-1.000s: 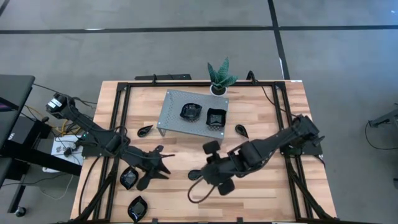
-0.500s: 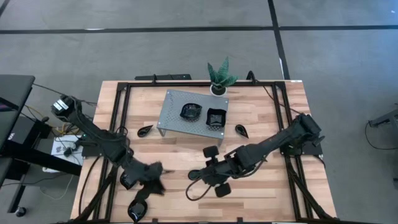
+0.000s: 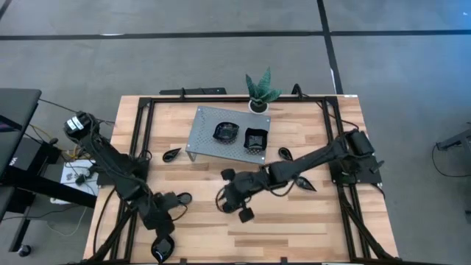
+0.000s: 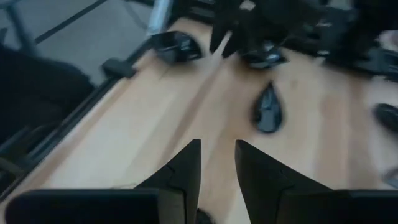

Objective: Pick & Place Mini shaped plates
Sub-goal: Stack the leaf shaped plate on top of the leaf shaped plates on the shelf

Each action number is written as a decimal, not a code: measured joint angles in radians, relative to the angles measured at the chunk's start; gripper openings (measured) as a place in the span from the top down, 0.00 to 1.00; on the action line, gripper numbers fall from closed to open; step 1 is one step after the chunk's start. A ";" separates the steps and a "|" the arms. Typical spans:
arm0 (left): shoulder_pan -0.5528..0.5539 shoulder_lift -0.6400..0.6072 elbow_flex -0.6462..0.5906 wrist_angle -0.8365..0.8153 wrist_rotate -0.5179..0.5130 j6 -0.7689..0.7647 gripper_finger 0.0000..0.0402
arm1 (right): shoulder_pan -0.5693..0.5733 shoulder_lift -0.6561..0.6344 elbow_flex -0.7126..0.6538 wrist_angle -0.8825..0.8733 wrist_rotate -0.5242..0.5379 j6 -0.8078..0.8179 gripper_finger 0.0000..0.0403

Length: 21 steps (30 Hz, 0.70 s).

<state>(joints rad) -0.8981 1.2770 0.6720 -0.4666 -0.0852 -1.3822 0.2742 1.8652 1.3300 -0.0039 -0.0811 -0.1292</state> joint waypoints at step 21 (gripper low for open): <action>0.000 0.096 0.000 -0.258 0.013 -0.277 0.75 | -0.015 0.000 0.000 -0.040 0.007 0.054 0.77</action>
<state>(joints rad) -0.8978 1.3728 0.6716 -0.7246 -0.0717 -1.6588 0.2593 1.8652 1.3296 -0.0442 -0.0739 -0.0755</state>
